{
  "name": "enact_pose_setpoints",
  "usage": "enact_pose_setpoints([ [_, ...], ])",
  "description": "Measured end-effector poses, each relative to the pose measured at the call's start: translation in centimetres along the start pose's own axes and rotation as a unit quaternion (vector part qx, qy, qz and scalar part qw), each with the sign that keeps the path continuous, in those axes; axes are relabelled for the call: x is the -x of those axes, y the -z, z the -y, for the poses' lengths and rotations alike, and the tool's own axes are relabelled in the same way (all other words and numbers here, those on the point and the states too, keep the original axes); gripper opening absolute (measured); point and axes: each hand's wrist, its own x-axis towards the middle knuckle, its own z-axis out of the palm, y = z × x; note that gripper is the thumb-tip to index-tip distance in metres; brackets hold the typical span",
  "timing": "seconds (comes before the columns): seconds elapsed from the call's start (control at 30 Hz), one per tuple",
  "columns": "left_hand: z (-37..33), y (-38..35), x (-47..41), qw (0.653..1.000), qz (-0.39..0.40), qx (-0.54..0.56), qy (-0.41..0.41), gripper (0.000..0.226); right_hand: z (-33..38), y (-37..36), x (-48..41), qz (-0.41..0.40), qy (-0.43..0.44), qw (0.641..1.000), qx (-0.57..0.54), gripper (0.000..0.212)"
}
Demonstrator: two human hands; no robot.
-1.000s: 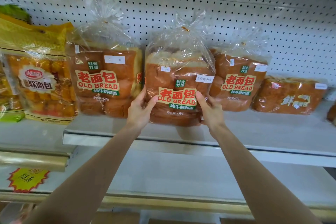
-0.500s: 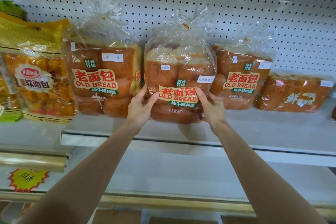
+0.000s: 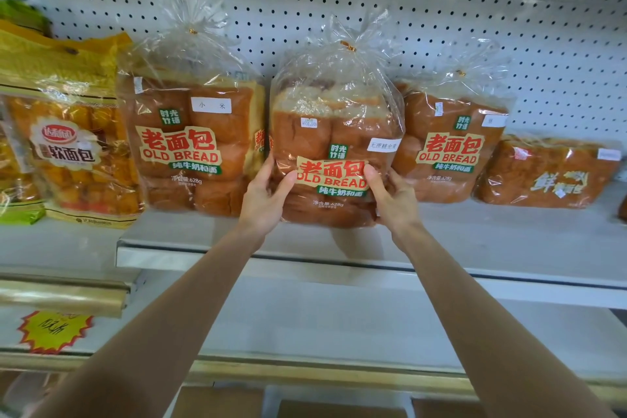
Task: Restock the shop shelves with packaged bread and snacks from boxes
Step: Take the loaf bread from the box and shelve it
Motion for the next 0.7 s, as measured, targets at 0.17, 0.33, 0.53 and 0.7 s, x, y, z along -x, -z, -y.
enact_pose_setpoints([
  [0.17, -0.5, 0.3, 1.0, 1.0, 0.001, 0.009, -0.022, 0.076, 0.6, 0.0, 1.5, -0.012, 0.074, 0.997, -0.002, 0.082],
  [0.33, -2.6, 0.3, 1.1, 0.997, 0.002, -0.024, -0.067, 0.071, 1.9, 0.3, 2.1, 0.002, 0.118, 0.993, -0.001, 0.09],
  [0.53, -3.0, 0.3, 0.3, 0.998, 0.018, -0.018, -0.05, 0.067, 2.8, 0.3, 1.4, 0.037, 0.117, 0.992, 0.016, 0.068],
  [0.7, -3.3, 0.2, -0.4, 0.999, 0.022, -0.016, -0.04, 0.067, 3.1, 0.1, 0.7, 0.033, 0.097, 0.994, 0.024, 0.063],
])
